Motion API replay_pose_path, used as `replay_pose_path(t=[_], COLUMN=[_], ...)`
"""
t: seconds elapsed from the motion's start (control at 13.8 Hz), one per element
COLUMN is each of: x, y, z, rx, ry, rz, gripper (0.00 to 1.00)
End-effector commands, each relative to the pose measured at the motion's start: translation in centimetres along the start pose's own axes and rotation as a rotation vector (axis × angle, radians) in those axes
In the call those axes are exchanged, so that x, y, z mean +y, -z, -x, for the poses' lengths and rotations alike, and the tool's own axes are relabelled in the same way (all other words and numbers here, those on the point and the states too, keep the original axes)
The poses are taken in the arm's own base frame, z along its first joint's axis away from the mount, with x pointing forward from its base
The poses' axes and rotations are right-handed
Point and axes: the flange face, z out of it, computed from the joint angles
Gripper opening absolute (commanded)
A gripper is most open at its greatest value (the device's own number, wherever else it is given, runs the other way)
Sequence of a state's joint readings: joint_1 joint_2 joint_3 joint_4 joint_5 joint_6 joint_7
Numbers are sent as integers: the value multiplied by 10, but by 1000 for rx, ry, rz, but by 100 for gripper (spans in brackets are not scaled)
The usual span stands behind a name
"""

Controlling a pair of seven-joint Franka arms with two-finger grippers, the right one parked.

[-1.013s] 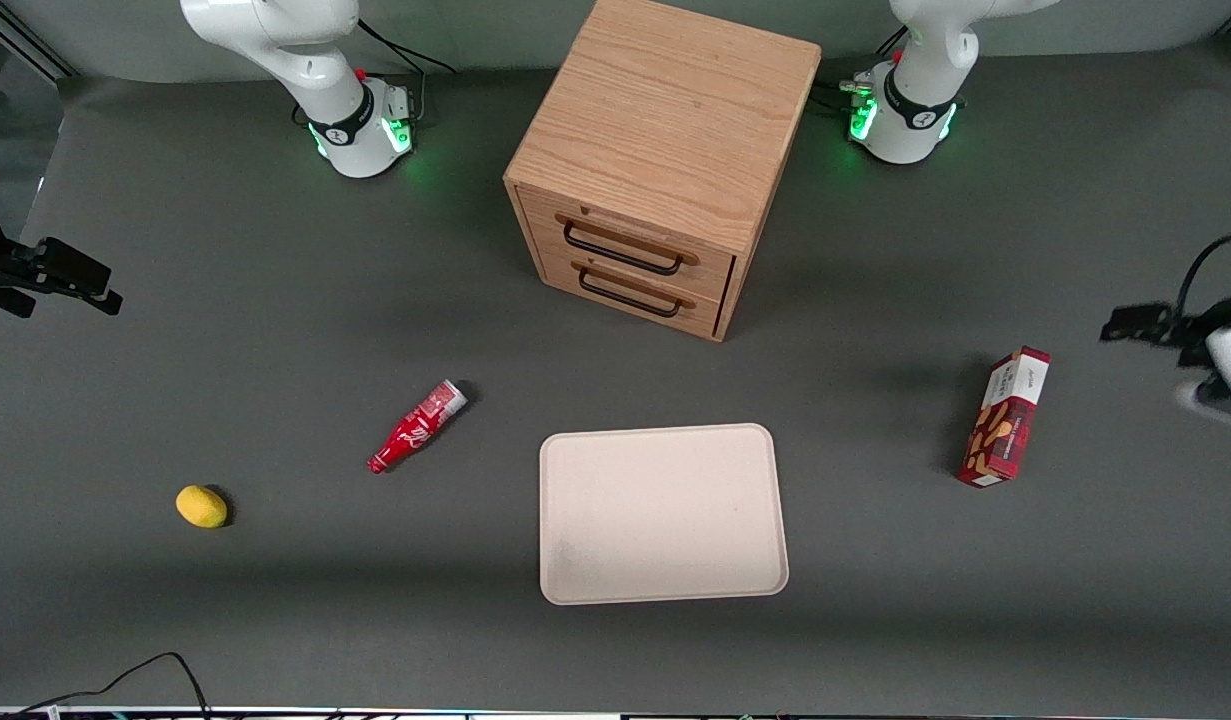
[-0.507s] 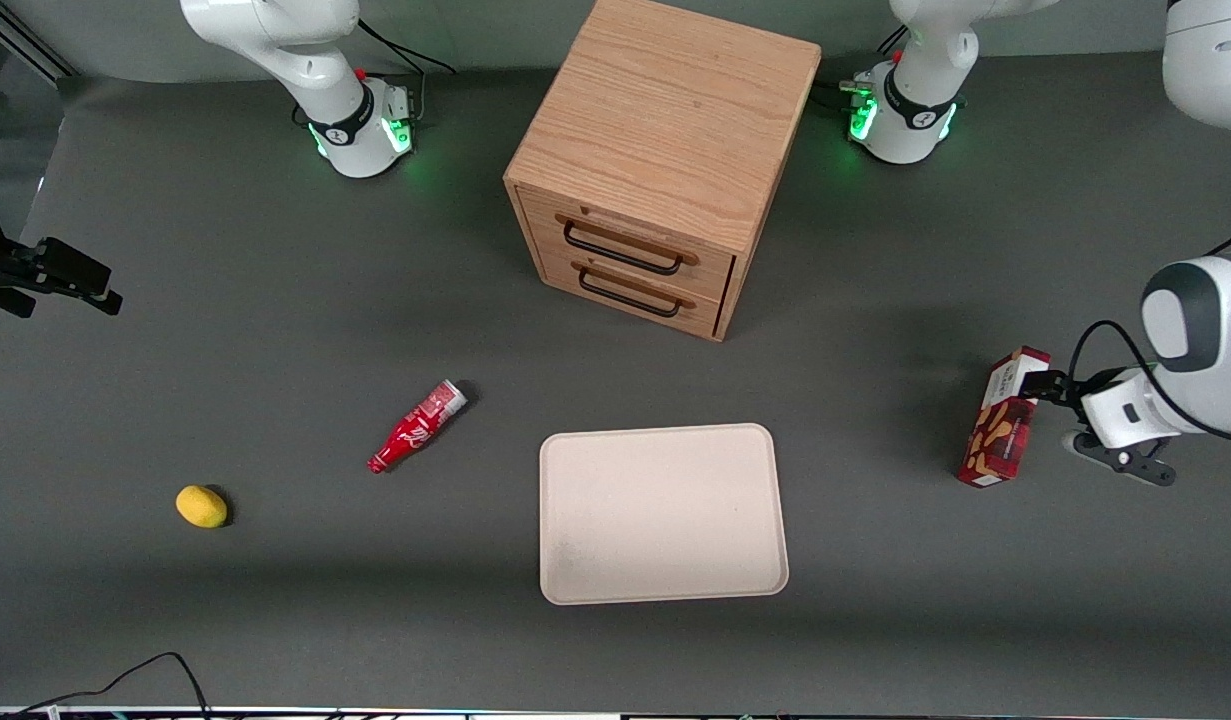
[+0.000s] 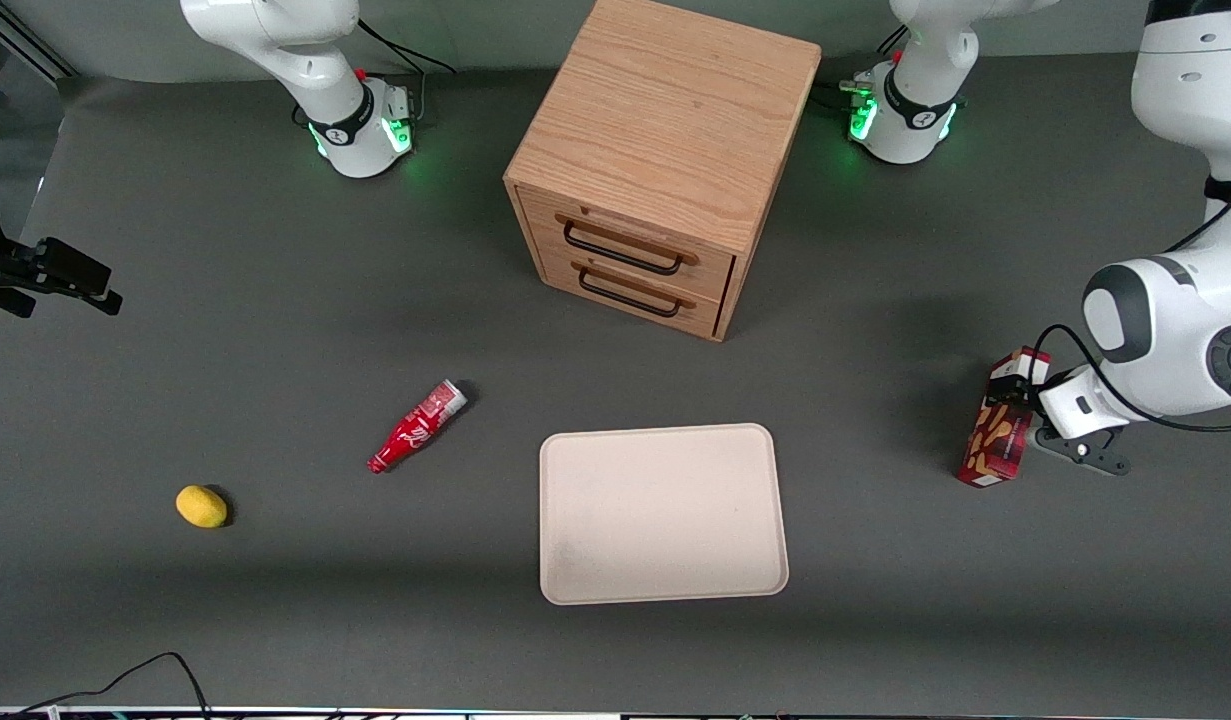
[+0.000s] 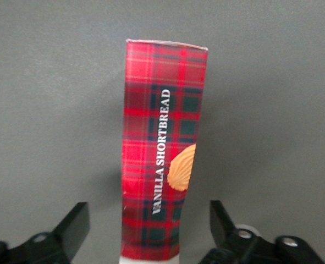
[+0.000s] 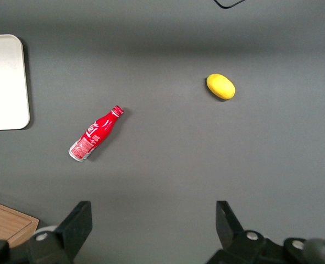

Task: Place red cookie box on tray
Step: 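Move the left gripper down over the red plaid cookie box, then close the left gripper on the cookie box's white end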

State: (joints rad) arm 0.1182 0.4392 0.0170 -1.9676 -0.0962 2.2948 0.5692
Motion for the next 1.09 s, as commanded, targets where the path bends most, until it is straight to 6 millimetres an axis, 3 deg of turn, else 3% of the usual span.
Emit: replay_pose_path(t=[0.0,0.07,0.43,0.58,0.72,1.01], x=[3,2,2,0,-2,-5], y=[-10,-11,-12,-2,24,129], z=[5,5,4,-1,-11,-37], rx=[15,14,15,23,30,-32], ry=[8,8,17,15,8,20], rz=[8,9,20,18,21,82], gripper=[10,0,0,0,0,0])
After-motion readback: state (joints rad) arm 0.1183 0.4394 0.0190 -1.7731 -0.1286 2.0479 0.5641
